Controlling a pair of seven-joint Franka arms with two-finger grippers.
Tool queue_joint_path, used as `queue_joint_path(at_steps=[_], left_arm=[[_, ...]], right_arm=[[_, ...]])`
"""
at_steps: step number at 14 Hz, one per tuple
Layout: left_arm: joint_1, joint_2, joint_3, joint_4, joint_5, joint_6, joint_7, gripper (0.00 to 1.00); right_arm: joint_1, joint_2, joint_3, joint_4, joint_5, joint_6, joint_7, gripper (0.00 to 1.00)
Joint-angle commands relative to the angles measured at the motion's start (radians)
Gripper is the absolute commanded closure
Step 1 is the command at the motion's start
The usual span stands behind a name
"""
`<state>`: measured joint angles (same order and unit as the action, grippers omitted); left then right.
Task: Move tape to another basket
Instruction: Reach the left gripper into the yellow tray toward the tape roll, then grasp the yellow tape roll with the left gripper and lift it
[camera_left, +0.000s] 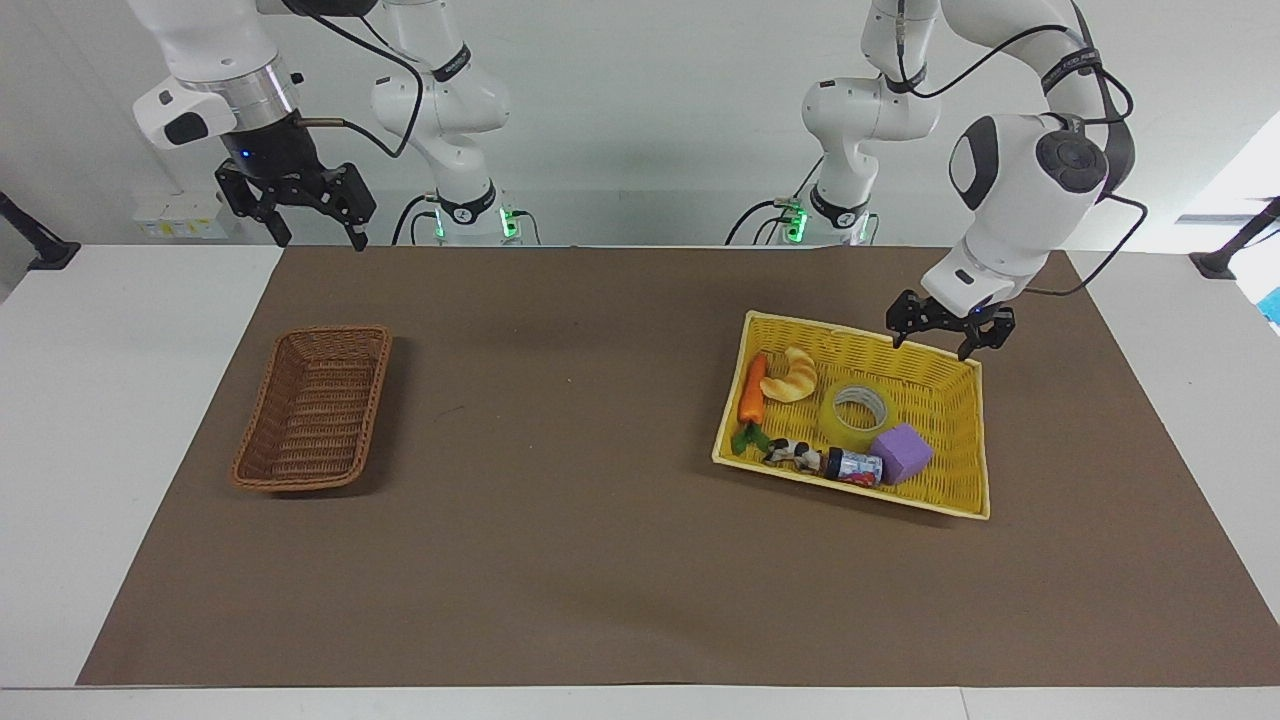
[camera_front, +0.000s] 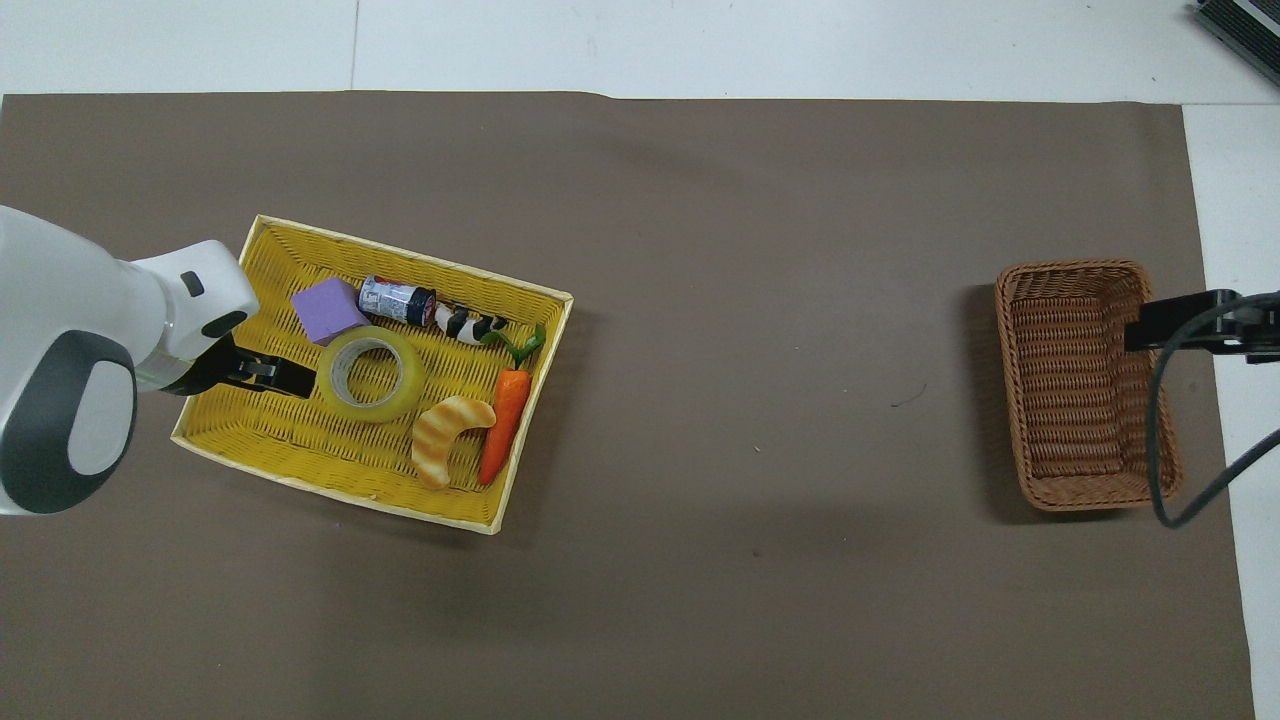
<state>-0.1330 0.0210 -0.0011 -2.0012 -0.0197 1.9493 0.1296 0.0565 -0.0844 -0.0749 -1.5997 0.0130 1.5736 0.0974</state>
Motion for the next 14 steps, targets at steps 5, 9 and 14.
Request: queue_joint_path(at_steps=[5,9,14], left_arm=[[-0.076,0.129,0.012,-0.036,0.001,0.195,-0.143,0.0],[-0.053,0.171,0.016,-0.05,0.001,0.243,-0.154,0.0],[-0.045,0.165,0.015,-0.113,0.001,0.293,-0.169,0.62]], right_arm=[[-0.012,-0.006,0.006,-0.003,-0.004,-0.009,-0.019,0.0],[-0.012,-0.006,0.007,-0.003,-0.002,-0.009,-0.019,0.0],[-0.012,-0.006,0.007,-0.003,-0.002,-0.009,-0.019,0.0]])
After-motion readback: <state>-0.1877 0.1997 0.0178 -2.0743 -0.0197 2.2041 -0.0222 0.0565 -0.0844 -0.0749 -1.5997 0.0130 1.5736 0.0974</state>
